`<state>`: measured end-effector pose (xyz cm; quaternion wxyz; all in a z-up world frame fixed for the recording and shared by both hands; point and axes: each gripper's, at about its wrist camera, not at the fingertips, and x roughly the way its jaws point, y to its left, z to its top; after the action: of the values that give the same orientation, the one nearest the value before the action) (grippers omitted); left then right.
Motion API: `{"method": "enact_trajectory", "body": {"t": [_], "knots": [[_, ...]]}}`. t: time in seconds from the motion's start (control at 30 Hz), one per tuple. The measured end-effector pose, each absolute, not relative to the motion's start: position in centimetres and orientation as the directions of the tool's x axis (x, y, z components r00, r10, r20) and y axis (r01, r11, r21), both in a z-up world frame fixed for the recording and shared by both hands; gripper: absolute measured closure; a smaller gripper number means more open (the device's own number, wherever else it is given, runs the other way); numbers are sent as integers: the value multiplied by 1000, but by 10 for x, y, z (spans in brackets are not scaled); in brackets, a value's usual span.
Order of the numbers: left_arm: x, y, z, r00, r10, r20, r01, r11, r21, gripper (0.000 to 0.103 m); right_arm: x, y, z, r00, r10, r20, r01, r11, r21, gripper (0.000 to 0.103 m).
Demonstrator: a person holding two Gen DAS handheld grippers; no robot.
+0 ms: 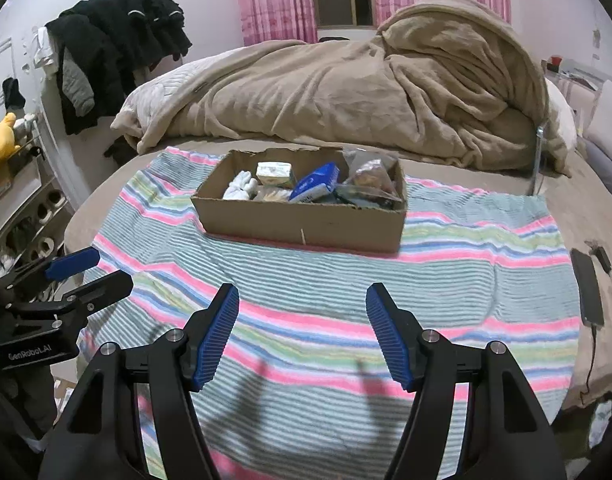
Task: Organize objects
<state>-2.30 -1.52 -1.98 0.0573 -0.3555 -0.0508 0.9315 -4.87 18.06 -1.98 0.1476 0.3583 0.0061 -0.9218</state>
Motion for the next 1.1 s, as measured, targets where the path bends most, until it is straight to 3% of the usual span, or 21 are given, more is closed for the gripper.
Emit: {"method": "enact_trajectory", "body": {"t": [0.4,0.53,1.1], "knots": [[-19,1,-22,-732,154,-664,-77,-987,-144,23,-42,181,-23,-697,-272,-664,274,-956,104,34],[-19,3,-23,-733,148,-664,-75,-988,-137,13,-42,182,-25,-694,-271,-667,271,-957,107,34],[-20,6,-27,-730,144,-668,-82,-989,-123,9,-43,183,-27,-691,-269,-671,268,-957,108,34]]}}
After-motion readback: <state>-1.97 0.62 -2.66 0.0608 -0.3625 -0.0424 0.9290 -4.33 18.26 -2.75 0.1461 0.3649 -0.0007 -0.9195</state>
